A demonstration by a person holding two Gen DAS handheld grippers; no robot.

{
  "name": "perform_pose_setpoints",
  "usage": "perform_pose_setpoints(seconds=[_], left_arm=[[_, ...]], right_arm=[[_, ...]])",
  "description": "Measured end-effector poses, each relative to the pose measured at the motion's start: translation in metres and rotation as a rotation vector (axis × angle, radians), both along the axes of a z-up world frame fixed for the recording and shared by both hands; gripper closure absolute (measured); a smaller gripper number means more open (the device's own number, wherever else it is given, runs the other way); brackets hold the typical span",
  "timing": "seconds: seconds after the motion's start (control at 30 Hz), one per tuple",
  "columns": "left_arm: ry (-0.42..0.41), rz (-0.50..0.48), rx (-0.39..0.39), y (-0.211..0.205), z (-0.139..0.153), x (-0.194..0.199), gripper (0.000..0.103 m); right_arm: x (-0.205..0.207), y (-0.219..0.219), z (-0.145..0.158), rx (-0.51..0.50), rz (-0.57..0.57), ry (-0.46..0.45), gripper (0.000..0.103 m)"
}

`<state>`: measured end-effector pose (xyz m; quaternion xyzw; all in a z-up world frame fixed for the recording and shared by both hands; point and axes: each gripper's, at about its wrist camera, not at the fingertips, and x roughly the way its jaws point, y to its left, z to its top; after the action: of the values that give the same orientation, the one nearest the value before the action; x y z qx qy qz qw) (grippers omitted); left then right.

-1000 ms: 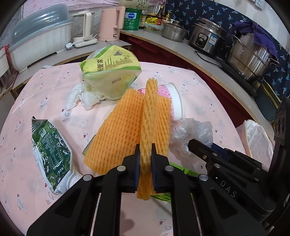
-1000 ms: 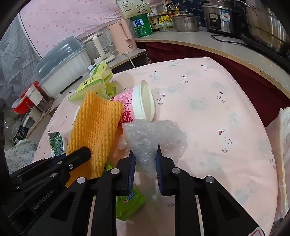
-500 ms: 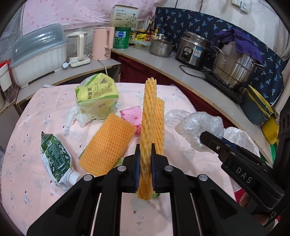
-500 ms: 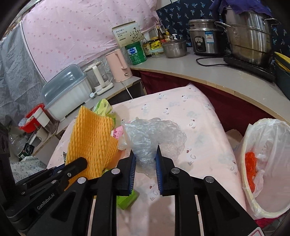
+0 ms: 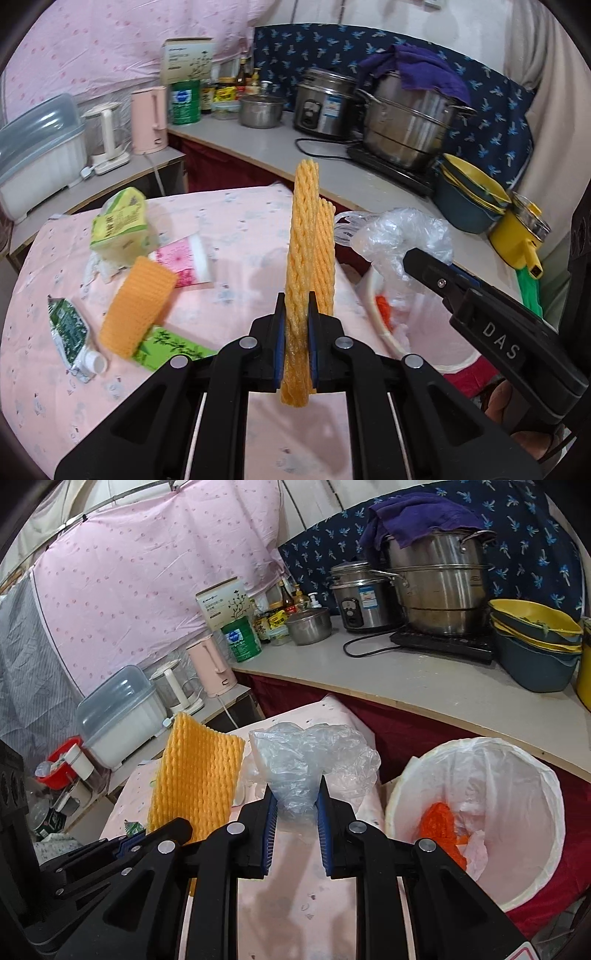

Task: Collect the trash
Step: 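Grasp the orange foam net with the left tool while the right tool grasps clear plastic wrap, then carry the foam net and plastic wrap over the bin and open both tools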

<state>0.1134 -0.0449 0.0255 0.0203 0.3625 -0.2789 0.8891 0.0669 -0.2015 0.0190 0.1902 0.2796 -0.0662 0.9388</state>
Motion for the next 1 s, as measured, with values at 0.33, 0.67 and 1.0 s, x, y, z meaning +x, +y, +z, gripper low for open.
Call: perform_pose_setpoints(seconds=[0.33, 0.67, 1.0], left_arm=[[0.016, -0.107, 0.011, -0.063, -0.004, -0.02, 0.094], [0.07, -0.205, 0.041, -0.12, -0.023, -0.028, 0.093], [0.116, -0.282, 0.064, -0.169, -0.044, -0.03, 0.092]], right_arm=[[-0.043, -0.062, -0.006, 0.014, -0.131, -0.001, 0.084], [-0.07, -0.114, -0.025, 0.05, -0.235, 0.016, 0.084], [-0.087, -0.147, -0.044, 0.075, -0.305, 0.046, 0.084]])
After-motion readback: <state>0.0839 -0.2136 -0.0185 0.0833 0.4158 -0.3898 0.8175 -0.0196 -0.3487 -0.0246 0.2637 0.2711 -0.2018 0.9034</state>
